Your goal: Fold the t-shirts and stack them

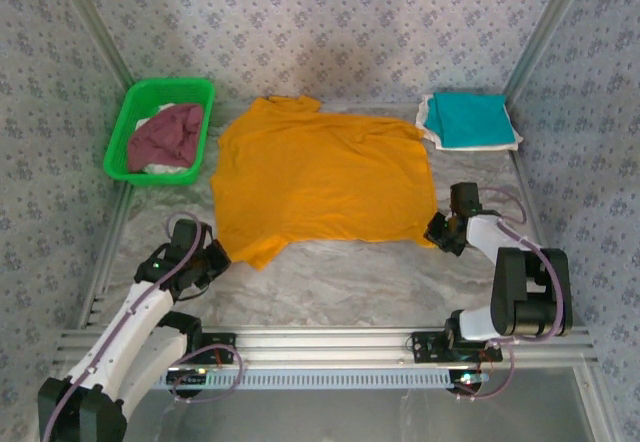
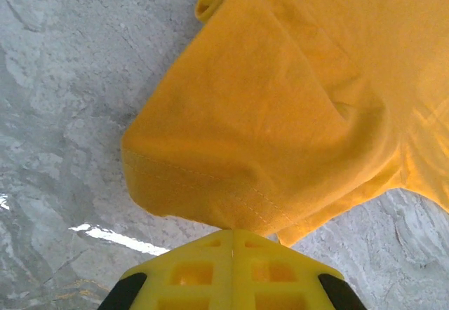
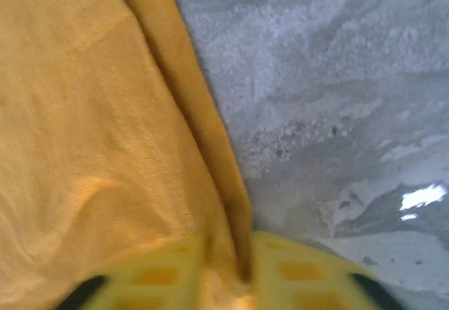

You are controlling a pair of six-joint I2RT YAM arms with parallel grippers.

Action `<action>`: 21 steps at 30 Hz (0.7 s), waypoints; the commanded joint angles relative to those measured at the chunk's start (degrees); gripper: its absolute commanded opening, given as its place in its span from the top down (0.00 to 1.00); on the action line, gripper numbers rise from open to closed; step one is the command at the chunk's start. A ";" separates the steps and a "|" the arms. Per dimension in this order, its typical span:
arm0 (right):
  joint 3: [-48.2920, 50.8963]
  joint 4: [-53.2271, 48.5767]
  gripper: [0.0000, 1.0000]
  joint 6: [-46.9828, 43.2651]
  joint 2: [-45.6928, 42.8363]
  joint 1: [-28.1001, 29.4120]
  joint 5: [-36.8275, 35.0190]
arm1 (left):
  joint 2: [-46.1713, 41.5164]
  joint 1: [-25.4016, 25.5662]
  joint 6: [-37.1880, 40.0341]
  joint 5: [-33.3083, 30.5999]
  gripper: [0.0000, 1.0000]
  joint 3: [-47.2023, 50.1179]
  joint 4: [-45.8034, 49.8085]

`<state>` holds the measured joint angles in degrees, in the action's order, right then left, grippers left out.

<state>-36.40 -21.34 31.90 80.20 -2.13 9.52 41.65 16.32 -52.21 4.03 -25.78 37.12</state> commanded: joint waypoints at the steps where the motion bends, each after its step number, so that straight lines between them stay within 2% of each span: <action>1: 1.03 -1.34 0.93 -0.42 -0.55 -0.42 2.10 | -1.81 0.47 -0.65 -2.54 1.00 0.48 0.71; 3: 1.20 -2.53 1.00 -0.72 -2.00 -0.86 2.28 | -3.53 0.41 -0.97 -3.72 1.00 0.34 1.46; 13: 3.26 -8.40 1.00 0.51 -12.06 -3.51 4.68 | -12.63 0.38 -1.25 -7.81 1.00 -2.61 11.49; 21: 3.05 -12.76 1.00 1.12 -21.04 -4.53 5.57 | -16.55 0.47 0.99 -7.59 1.00 -6.15 12.92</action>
<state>-33.45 -30.26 31.86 61.45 -6.15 14.22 26.39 16.32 -52.14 -2.66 -29.89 47.99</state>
